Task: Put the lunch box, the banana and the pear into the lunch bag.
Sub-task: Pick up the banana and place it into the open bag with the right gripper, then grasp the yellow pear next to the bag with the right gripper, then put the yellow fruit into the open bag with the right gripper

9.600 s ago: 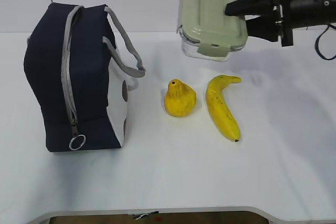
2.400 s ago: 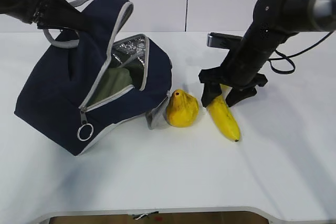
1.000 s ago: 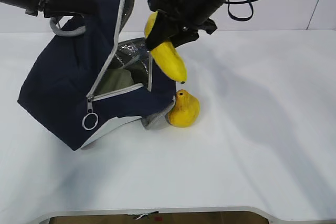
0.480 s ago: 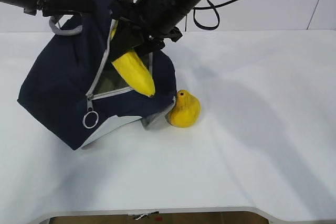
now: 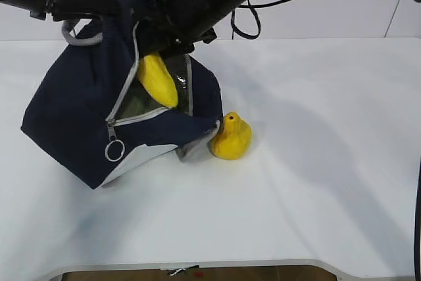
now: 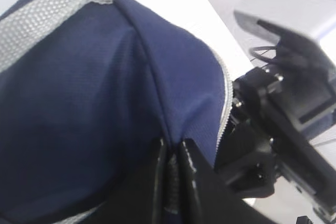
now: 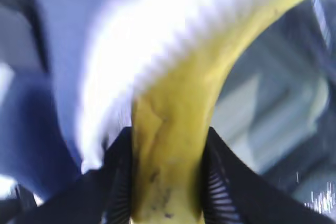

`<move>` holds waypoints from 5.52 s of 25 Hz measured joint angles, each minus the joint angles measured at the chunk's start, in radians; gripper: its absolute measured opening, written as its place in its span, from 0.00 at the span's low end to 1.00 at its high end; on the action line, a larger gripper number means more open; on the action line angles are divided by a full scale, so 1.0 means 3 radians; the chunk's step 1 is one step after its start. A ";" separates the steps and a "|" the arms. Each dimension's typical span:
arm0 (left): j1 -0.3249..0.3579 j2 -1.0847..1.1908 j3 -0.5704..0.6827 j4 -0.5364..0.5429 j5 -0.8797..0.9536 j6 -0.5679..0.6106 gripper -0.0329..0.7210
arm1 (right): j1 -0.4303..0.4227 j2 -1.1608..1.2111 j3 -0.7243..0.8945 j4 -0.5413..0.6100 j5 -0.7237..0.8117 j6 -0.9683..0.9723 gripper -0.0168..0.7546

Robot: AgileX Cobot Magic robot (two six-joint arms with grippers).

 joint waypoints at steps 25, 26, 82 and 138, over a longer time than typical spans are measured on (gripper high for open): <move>0.0008 0.0000 0.0000 -0.0016 0.0044 0.0000 0.08 | -0.0051 0.0261 -0.0038 0.0735 -0.0094 -0.0284 0.79; 0.0023 0.0000 0.0000 -0.0003 0.0051 0.0000 0.08 | -0.0067 0.0261 -0.0081 0.0713 0.0018 -0.0304 0.79; 0.0350 0.0000 -0.0007 0.0645 -0.0074 -0.0006 0.07 | 0.0037 -0.0050 0.0593 -0.1997 0.0506 0.0346 0.76; 0.0350 0.0000 -0.0007 0.0702 -0.0064 -0.0080 0.07 | 0.0027 -0.0127 0.0210 -0.0426 -0.0311 -0.0021 0.49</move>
